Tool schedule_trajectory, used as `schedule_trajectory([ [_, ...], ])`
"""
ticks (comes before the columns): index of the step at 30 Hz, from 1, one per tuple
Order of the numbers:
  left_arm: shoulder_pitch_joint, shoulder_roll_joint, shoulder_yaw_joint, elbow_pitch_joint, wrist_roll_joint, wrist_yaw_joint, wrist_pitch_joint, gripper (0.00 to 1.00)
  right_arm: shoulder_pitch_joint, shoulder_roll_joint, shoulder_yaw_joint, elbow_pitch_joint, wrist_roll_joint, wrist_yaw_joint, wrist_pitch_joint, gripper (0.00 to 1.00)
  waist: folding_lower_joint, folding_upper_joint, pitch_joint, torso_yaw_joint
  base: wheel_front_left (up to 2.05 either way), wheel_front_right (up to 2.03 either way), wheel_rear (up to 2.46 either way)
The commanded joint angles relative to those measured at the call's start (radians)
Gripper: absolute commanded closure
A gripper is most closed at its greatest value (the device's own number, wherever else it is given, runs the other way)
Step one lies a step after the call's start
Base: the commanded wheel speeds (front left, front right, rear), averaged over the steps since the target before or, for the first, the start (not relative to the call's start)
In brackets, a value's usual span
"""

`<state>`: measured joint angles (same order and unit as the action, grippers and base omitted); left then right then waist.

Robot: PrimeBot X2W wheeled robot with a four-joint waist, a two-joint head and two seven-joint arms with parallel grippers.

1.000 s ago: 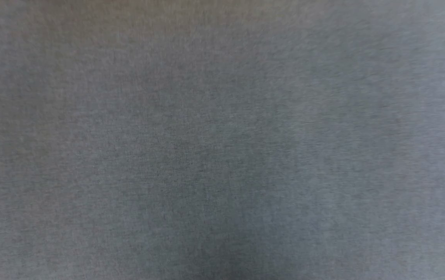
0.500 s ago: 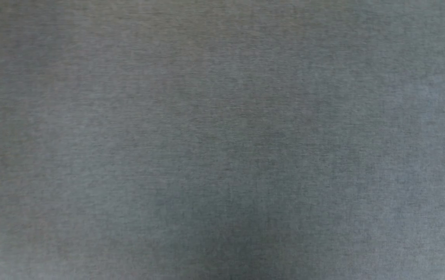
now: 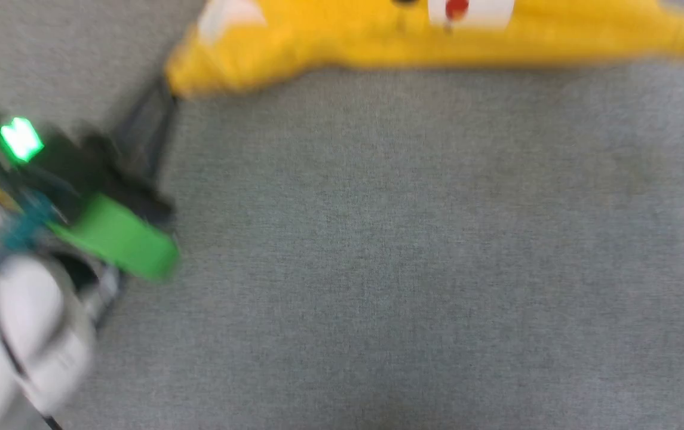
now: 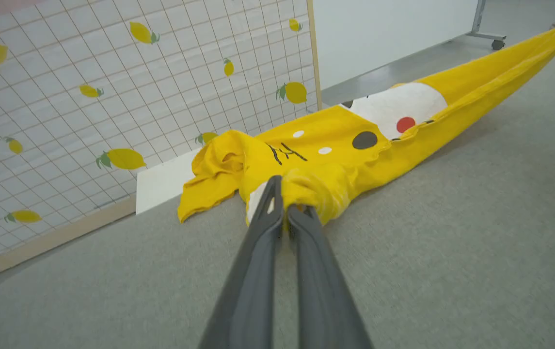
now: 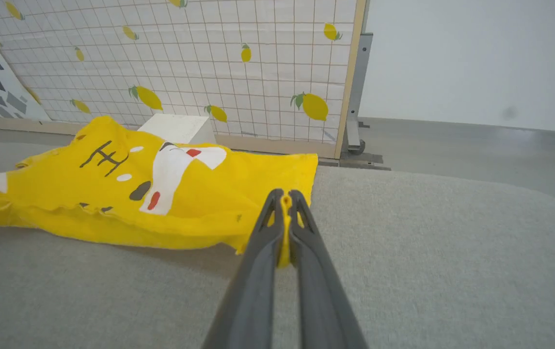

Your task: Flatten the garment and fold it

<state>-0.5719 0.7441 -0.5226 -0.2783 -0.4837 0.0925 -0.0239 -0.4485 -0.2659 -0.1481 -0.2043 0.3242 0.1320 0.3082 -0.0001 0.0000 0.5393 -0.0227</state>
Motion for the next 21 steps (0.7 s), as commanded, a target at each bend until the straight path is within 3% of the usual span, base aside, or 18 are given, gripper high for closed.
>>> schedule_trajectory([
  [1, 0.071, 0.003, -0.016, -0.006, -0.01, 0.027, 0.006, 1.0, 0.064, 0.027, -0.016, -0.021, 0.002, -0.001, 0.003, 1.0, 0.0001, 0.0, -0.089, 0.01, 0.0, 0.0, 0.0],
  [5, 0.244, 0.003, -0.076, 0.002, -0.038, 0.079, 0.052, 1.0, 0.228, 0.08, -0.063, -0.037, -0.006, -0.001, -0.008, 1.0, 0.0001, 0.0, -0.139, 0.019, 0.0, 0.0, 0.0],
  [13, 0.443, 0.01, -0.184, 0.064, -0.153, 0.097, 0.225, 1.0, 0.471, 0.128, -0.11, 0.017, -0.046, -0.001, -0.03, 1.0, 0.0001, 0.0, -0.216, 0.04, 0.0, 0.0, 0.0],
  [21, 0.572, 0.029, -0.227, 0.096, -0.29, 0.129, 0.389, 1.0, 0.639, 0.13, -0.089, 0.067, -0.092, -0.001, 0.008, 1.0, 0.0001, 0.0, -0.276, 0.034, 0.0, 0.0, 0.0],
])
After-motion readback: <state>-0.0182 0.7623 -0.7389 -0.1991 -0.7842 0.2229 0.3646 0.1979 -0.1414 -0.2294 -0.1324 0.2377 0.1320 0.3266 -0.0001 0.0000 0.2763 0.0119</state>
